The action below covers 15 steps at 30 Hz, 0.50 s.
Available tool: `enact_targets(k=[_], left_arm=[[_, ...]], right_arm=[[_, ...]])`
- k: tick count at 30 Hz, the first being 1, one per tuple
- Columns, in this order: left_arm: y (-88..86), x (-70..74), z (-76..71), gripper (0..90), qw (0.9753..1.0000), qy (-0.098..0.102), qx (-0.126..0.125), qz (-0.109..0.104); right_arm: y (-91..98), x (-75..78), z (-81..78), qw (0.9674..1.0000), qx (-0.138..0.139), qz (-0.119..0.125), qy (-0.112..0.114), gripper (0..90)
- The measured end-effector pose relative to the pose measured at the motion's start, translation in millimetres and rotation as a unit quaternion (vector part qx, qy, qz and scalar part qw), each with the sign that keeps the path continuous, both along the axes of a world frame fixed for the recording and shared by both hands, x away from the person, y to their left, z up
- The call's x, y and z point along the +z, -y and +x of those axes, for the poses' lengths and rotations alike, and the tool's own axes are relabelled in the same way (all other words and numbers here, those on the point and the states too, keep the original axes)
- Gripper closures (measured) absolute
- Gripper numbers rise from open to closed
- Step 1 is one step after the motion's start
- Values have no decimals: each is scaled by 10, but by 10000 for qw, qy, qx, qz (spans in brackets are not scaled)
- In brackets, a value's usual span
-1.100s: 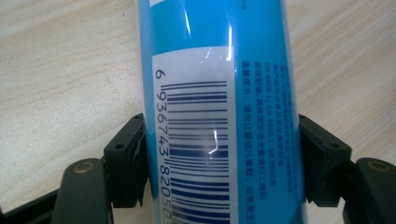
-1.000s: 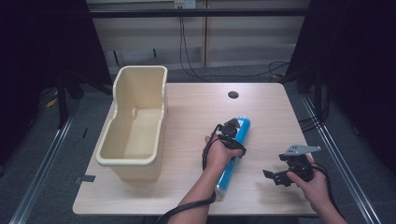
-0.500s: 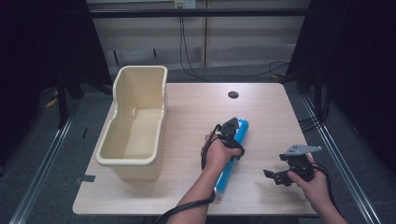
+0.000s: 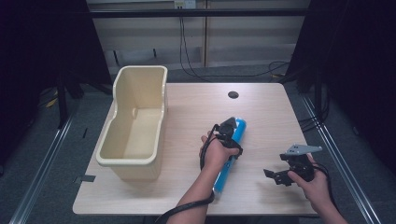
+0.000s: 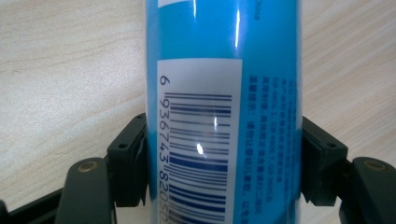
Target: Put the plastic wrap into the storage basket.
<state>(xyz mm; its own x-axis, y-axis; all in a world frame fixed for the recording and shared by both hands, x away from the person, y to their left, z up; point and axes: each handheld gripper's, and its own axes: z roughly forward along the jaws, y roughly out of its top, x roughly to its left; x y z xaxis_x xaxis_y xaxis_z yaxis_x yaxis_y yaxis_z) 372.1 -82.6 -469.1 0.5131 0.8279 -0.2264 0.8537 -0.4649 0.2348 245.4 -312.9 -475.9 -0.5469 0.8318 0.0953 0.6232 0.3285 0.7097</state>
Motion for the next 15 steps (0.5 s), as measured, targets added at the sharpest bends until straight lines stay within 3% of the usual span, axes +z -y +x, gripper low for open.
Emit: enact_targets(k=[10, 13, 14, 15], left_arm=[[8, -4, 9, 320, 9999, -75, 75, 52], [-4, 23, 13, 321, 9992, -339, 44, 190], [-29, 30, 23, 321, 9993, -318, -36, 177], [-29, 37, 10, 322, 9993, -341, 112, 139]], right_arm=[[0, 1, -1, 10000, -2, -17, 34, 43], [2, -1, -2, 10000, 15, -15, 39, 43], [3, -1, -1, 10000, 1, -22, 31, 43], [4, 0, 0, 10000, -10, -13, 22, 43]])
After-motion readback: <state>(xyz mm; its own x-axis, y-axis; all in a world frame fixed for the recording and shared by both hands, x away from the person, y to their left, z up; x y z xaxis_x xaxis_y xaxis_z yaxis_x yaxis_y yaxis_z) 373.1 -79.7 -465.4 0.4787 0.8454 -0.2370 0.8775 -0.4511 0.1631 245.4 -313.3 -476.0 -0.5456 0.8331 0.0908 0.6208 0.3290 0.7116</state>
